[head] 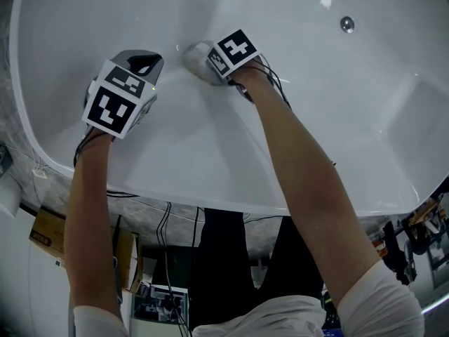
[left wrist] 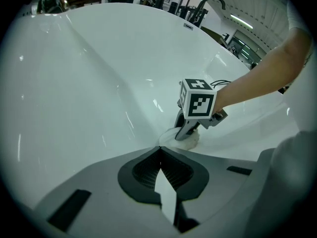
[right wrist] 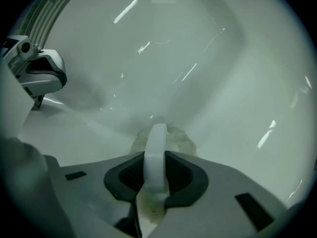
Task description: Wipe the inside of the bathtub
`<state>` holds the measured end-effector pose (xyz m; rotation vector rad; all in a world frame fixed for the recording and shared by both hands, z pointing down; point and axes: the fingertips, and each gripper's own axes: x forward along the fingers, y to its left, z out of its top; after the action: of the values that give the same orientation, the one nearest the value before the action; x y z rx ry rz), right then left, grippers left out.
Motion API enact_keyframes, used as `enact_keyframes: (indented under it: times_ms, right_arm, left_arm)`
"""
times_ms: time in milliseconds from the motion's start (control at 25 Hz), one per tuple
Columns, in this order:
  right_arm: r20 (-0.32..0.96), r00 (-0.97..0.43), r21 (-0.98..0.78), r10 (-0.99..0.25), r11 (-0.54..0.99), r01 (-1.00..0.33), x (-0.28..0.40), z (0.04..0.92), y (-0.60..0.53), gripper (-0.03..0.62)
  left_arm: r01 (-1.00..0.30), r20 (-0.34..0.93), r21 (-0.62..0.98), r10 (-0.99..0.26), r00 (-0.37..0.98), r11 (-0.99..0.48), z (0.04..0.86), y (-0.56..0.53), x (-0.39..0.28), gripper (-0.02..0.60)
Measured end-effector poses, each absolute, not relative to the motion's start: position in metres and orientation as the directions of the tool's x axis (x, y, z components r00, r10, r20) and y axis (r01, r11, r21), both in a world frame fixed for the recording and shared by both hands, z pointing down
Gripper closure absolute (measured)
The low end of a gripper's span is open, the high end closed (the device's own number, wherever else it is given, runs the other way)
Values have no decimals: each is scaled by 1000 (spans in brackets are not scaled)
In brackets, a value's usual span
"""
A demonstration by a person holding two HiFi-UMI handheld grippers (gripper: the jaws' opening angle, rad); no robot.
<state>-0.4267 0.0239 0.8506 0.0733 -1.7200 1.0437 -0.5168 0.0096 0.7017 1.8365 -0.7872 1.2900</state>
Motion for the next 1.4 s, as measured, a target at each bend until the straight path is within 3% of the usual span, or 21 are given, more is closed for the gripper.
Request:
enact_keyframes:
  times_ms: [400,760,1400]
  right_arm:
    - [777,-484,-617,402,638,-460,-463,832,27,494]
    - [729,-593,-664,341,561,-495,-468,811,19,494]
    - [712,-666,-638,220,598,-485,-403,719,-2,494]
  left_arm:
    - [-813,947,233,-67,316,-534,689,13,-516,571]
    - [-825,946,217,-94,309,-522,682,6,-532,571]
    - [-841,943,191,-143,300,-506,618,15,-476,571]
